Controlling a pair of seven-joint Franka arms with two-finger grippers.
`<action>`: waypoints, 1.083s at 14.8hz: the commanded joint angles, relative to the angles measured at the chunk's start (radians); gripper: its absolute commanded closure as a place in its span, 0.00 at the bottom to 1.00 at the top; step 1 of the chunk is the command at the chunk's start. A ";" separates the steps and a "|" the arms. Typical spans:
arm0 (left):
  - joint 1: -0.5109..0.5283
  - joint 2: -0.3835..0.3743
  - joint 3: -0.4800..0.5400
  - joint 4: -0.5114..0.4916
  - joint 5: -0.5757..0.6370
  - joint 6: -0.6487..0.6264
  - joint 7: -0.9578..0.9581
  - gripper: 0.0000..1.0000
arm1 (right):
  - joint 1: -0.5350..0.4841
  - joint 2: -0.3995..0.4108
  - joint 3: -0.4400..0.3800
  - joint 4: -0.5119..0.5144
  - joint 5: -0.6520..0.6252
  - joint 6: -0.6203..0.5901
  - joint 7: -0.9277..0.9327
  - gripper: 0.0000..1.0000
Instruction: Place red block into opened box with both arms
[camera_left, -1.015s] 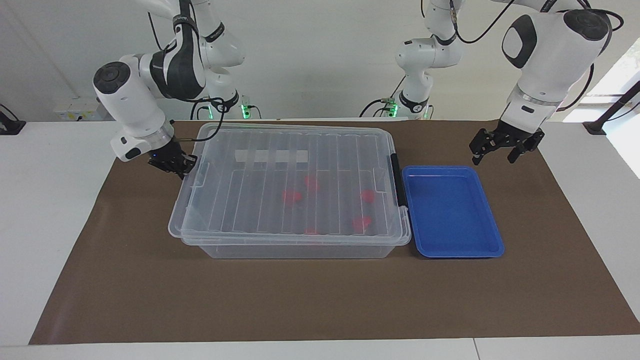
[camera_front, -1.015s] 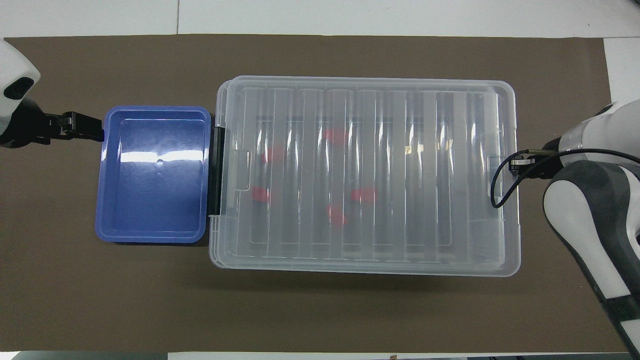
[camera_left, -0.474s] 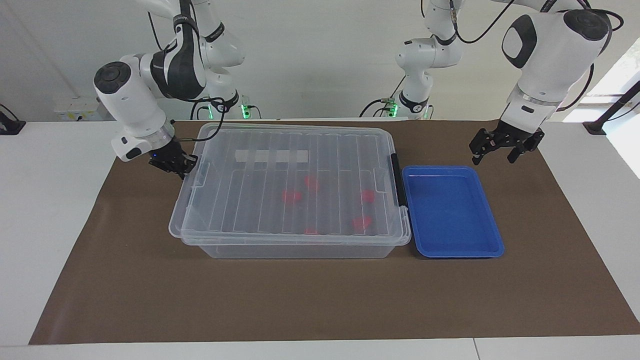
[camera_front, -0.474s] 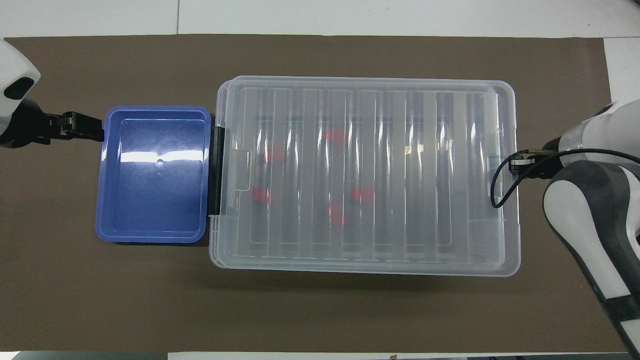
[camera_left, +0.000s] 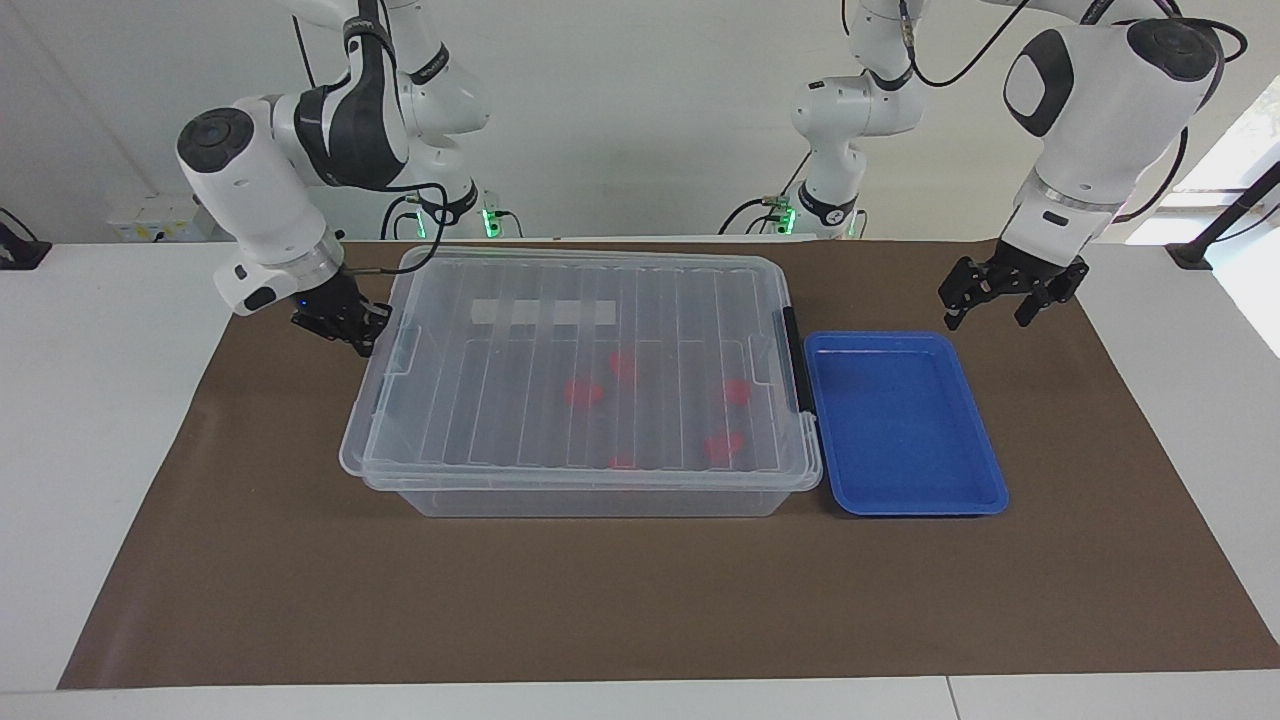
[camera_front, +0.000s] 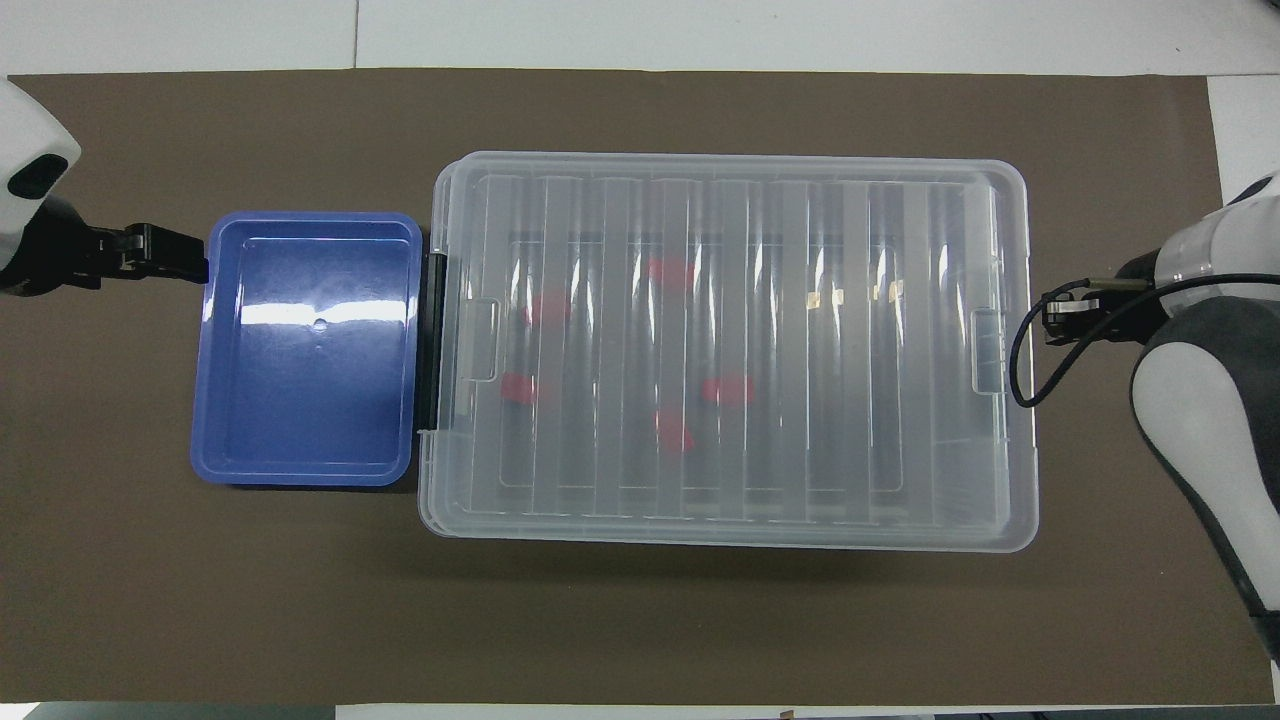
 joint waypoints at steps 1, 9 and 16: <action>0.010 -0.014 -0.006 -0.005 -0.001 -0.013 0.013 0.00 | -0.011 0.003 0.003 0.127 -0.006 -0.146 -0.015 1.00; 0.010 -0.014 -0.005 -0.005 -0.001 -0.013 0.013 0.00 | -0.006 0.044 -0.060 0.287 -0.029 -0.335 0.008 1.00; 0.010 -0.014 -0.005 -0.005 -0.001 -0.013 0.013 0.00 | -0.009 0.060 -0.030 0.290 -0.041 -0.327 0.010 0.00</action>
